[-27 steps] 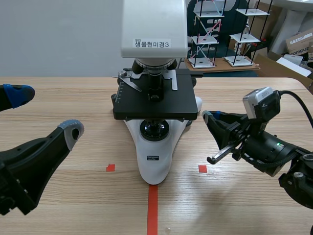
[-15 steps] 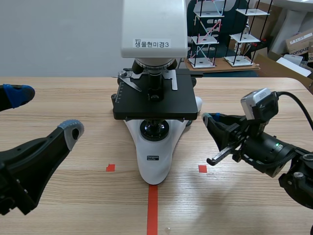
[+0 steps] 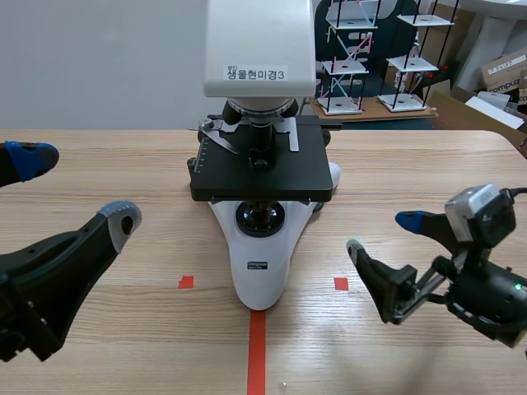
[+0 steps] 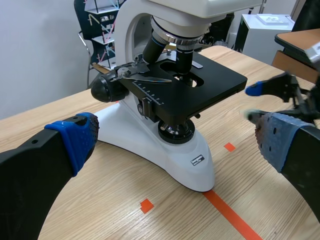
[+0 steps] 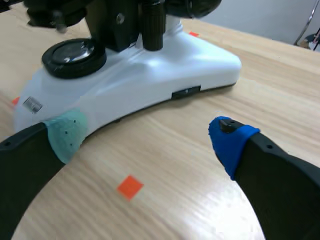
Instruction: Return to the home posture
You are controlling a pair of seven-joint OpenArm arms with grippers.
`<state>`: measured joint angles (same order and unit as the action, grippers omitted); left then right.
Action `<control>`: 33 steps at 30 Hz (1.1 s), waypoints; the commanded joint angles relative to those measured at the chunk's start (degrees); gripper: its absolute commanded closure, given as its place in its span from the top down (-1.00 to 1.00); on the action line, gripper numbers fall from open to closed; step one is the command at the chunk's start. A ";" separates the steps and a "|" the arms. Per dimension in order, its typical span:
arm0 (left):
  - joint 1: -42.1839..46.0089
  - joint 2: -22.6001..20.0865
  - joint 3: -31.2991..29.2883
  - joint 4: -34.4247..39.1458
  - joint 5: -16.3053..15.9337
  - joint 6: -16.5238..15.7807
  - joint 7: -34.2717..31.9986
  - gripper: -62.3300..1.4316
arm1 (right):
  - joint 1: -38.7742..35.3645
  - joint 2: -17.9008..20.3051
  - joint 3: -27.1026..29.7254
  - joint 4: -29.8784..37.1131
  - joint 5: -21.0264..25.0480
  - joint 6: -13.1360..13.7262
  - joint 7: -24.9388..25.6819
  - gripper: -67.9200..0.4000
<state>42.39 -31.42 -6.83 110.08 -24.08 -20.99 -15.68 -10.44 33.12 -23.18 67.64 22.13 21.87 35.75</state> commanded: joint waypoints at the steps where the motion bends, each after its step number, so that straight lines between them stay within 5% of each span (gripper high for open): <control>1: 0.26 0.61 -0.26 0.24 -0.33 0.33 -1.18 1.00 | -2.32 2.25 1.97 3.39 0.90 -0.02 1.07 0.74; 9: 0.28 0.61 -0.26 0.24 -0.33 0.33 -1.18 1.00 | -19.30 7.63 10.88 15.52 3.91 0.02 0.96 0.88; 19: 0.28 0.59 -0.26 0.24 -0.33 0.33 -1.18 1.00 | -37.29 8.28 24.35 30.53 5.22 0.04 -0.26 0.88; 33: 0.28 0.61 -0.26 0.24 -0.33 0.33 -1.16 1.00 | -45.62 8.28 31.56 40.06 5.55 0.07 -0.26 0.88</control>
<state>42.39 -31.42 -6.83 110.08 -24.08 -20.99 -15.68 -56.58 41.15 8.51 107.90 27.07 21.89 34.46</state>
